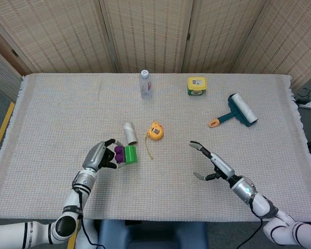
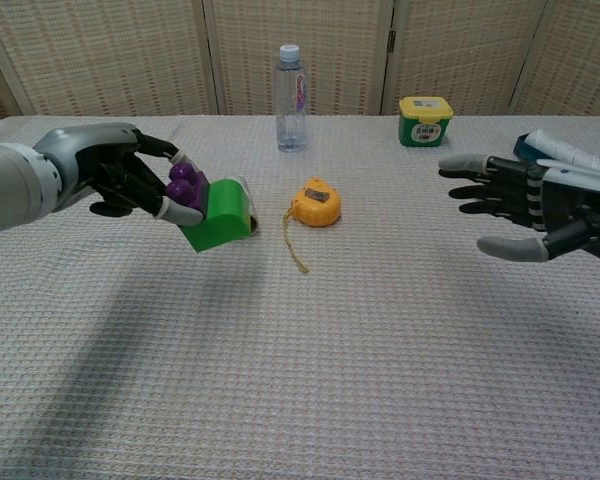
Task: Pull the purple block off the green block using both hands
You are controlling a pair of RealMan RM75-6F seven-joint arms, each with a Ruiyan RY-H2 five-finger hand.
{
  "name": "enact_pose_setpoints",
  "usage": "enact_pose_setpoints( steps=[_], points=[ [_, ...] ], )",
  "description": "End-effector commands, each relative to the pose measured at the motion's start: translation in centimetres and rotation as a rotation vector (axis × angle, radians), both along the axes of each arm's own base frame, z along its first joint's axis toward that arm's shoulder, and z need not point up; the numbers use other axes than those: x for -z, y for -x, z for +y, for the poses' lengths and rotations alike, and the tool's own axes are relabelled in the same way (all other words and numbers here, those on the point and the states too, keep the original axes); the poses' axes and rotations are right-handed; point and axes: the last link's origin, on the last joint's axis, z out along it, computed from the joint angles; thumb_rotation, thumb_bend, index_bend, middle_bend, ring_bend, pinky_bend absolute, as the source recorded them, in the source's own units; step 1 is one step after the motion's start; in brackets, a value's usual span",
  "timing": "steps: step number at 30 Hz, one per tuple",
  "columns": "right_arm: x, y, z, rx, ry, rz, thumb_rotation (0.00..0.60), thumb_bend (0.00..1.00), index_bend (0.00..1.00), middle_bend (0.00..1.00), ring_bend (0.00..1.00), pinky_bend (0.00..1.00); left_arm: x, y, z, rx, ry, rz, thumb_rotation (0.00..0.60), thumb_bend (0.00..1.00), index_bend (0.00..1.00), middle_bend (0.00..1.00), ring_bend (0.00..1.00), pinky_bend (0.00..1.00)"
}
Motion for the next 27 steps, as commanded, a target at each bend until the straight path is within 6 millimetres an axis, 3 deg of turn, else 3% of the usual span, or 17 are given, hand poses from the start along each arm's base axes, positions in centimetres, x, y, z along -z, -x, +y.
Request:
enact_pose_setpoints(
  steps=[1, 3, 9, 19, 27],
  points=[
    [3.6, -1.9, -2.1, -0.013, -0.110, -0.054, 0.600, 0.38, 0.09, 0.00, 0.00, 0.00, -0.7, -0.6, 0.2, -0.005, 0.000, -0.026, 0.600, 0.57, 0.72, 1.00, 1.00, 1.00],
    [4.4, -3.3, -4.1, -0.013, -0.115, -0.092, 0.600, 0.38, 0.09, 0.00, 0.00, 0.00, -1.1, -0.9, 0.2, -0.006, -0.007, -0.032, 0.600, 0.57, 0.72, 1.00, 1.00, 1.00],
    [6.1, -5.7, -6.3, -0.018, -0.148, -0.183, 0.600, 0.38, 0.10, 0.00, 0.00, 0.00, -1.8, -1.5, 0.0, -0.009, -0.007, -0.054, 0.600, 0.57, 0.72, 1.00, 1.00, 1.00],
    [7.9, -9.6, -6.8, -0.035, -0.214, -0.302, 0.600, 0.38, 0.10, 0.00, 0.00, 0.00, -2.1, -2.1, 0.4, 0.009, -0.019, -0.059, 0.600, 0.57, 0.72, 1.00, 1.00, 1.00],
    [8.8, -11.3, -7.2, -0.024, -0.228, -0.322, 0.600, 0.38, 0.10, 0.00, 0.00, 0.00, -2.0, -2.2, 0.3, 0.020, -0.010, -0.064, 0.600, 0.57, 0.72, 1.00, 1.00, 1.00]
  ],
)
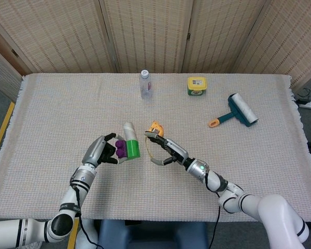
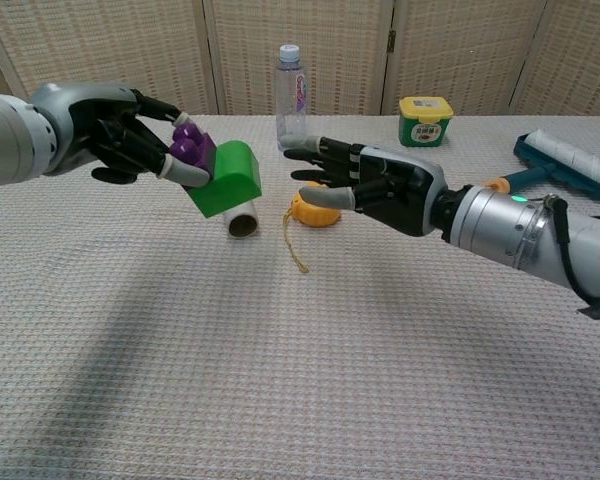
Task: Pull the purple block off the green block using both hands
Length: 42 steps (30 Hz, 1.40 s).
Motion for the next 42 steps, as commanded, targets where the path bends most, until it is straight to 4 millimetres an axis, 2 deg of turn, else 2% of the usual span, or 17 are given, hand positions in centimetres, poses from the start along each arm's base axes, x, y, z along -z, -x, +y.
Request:
enact_pose_setpoints(
  steps=[1, 7, 18, 27, 34, 42],
  points=[
    [0.5, -0.5, 0.0, 0.000, -0.009, -0.001, 0.600, 0.38, 0.10, 0.00, 0.00, 0.00, 0.0, -0.2, 0.0, 0.006, 0.001, 0.000, 0.600, 0.57, 0.72, 1.00, 1.00, 1.00],
    [1.4, -1.4, 0.3, -0.013, -0.023, -0.003, 0.600, 0.38, 0.13, 0.01, 0.00, 0.00, 0.1, -0.9, 0.4, 0.018, -0.009, -0.001, 0.600, 0.57, 0.72, 1.00, 1.00, 1.00],
    [1.8, -2.8, 0.3, -0.030, -0.015, -0.006, 0.600, 0.38, 0.16, 0.03, 0.00, 0.00, 0.4, -1.2, -0.2, 0.033, 0.009, -0.003, 0.600, 0.57, 0.72, 1.00, 1.00, 1.00],
    [2.3, -3.1, 0.0, -0.003, 0.001, 0.002, 0.600, 0.38, 0.27, 0.08, 0.01, 0.00, 1.1, -1.4, -0.8, 0.052, 0.048, 0.006, 0.600, 0.57, 0.72, 1.00, 1.00, 1.00],
    [2.7, -3.3, -0.1, 0.033, 0.044, 0.000, 0.600, 0.38, 0.50, 0.25, 0.17, 0.00, 1.6, -1.7, -1.0, 0.066, 0.069, 0.009, 0.600, 0.57, 0.72, 1.00, 1.00, 1.00],
    [2.7, -3.5, -0.2, 0.058, 0.088, -0.004, 0.600, 0.38, 0.66, 0.38, 0.30, 0.01, 1.5, -1.7, -0.9, 0.065, 0.063, -0.001, 0.600, 0.58, 0.72, 1.00, 1.00, 1.00]
  ],
)
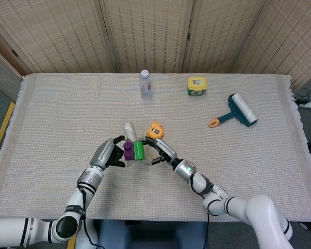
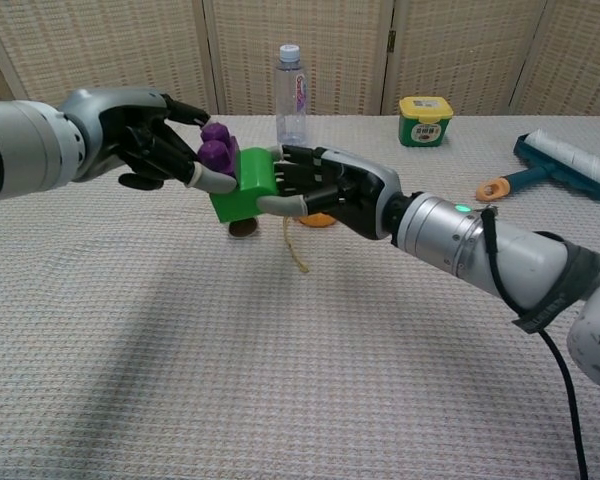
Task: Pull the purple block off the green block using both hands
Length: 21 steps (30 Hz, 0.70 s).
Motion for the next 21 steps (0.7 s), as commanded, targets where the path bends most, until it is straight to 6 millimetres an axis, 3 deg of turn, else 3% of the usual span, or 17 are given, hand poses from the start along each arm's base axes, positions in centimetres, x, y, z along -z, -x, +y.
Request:
enact_pose_setpoints(
  steps=[1, 10, 21],
  points=[
    [0.1, -0.1, 0.1, 0.009, 0.020, 0.002, 0.600, 0.38, 0.67, 0.39, 0.31, 0.02, 0.0, 0.0, 0.0, 0.000, 0.000, -0.006, 0.600, 0.58, 0.72, 1.00, 1.00, 1.00],
    [1.0, 1.2, 0.4, 0.044, 0.035, 0.065, 0.600, 0.38, 0.72, 0.43, 0.34, 0.03, -0.6, -0.8, 0.2, 0.022, -0.043, -0.038, 0.600, 0.58, 0.72, 1.00, 1.00, 1.00],
    [0.4, 1.7, 0.7, 0.016, 0.081, 0.081, 0.600, 0.38, 0.73, 0.43, 0.34, 0.03, -1.6, -0.8, 0.8, 0.026, -0.111, -0.056, 0.600, 0.58, 0.72, 1.00, 1.00, 1.00]
  ],
)
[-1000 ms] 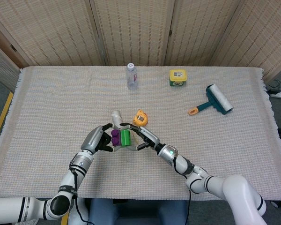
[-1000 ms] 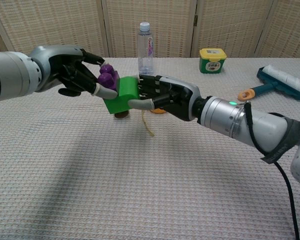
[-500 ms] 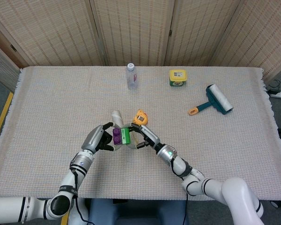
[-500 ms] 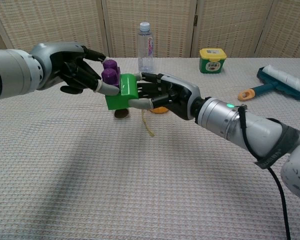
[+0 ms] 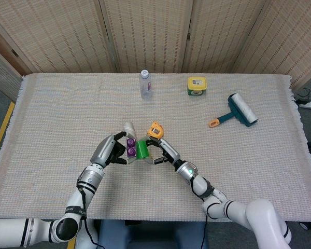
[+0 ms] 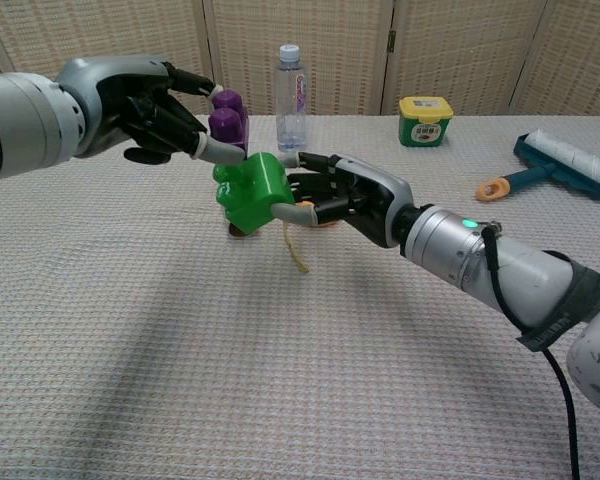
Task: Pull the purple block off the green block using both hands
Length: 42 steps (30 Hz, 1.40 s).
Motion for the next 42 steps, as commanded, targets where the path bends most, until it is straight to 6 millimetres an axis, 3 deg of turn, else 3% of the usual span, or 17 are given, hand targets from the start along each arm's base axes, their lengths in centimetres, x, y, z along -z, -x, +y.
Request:
enact_pose_setpoints(
  steps=[1, 6, 14, 23, 27, 36, 39, 42],
  points=[
    [-0.4, 0.3, 0.1, -0.013, 0.020, 0.013, 0.600, 0.38, 0.73, 0.43, 0.34, 0.03, -0.2, 0.3, 0.2, -0.008, -0.010, -0.001, 0.600, 0.58, 0.72, 1.00, 1.00, 1.00],
    [-2.0, 1.2, 0.2, -0.073, 0.079, 0.100, 0.600, 0.38, 0.73, 0.43, 0.34, 0.03, -0.7, 1.7, 0.5, -0.025, -0.028, 0.026, 0.600, 0.58, 0.72, 1.00, 1.00, 1.00],
    [-6.7, 3.4, 1.7, -0.203, 0.202, 0.359, 0.600, 0.38, 0.73, 0.43, 0.34, 0.03, -1.2, 6.4, 0.5, -0.046, -0.067, 0.136, 0.600, 0.58, 0.72, 1.00, 1.00, 1.00],
    [-10.7, 4.5, 3.8, -0.295, 0.280, 0.702, 0.600, 0.38, 0.73, 0.43, 0.34, 0.03, 1.7, 11.1, -0.7, -0.029, 0.028, 0.301, 0.600, 0.58, 0.72, 1.00, 1.00, 1.00],
    [-11.2, 5.7, 4.1, -0.251, 0.267, 0.798, 0.600, 0.38, 0.73, 0.43, 0.34, 0.03, 2.6, 12.7, -0.6, -0.050, 0.046, 0.359, 0.600, 0.58, 0.72, 1.00, 1.00, 1.00],
    [-10.3, 7.7, 3.7, -0.197, 0.238, 0.901, 0.600, 0.38, 0.73, 0.42, 0.29, 0.03, 3.8, 13.7, 0.5, -0.049, 0.047, 0.384, 0.600, 0.58, 0.71, 1.00, 0.99, 1.00],
    [-10.3, 7.5, 3.7, -0.203, 0.227, 0.902, 0.600, 0.38, 0.61, 0.31, 0.22, 0.01, 3.7, 13.8, 0.7, -0.052, 0.047, 0.378, 0.600, 0.58, 0.63, 1.00, 0.99, 1.00],
    [-10.6, 7.6, 3.7, -0.231, 0.201, 0.936, 0.600, 0.38, 0.32, 0.14, 0.10, 0.00, 3.5, 13.8, 0.8, -0.052, 0.056, 0.369, 0.600, 0.53, 0.43, 1.00, 0.98, 1.00]
  ],
)
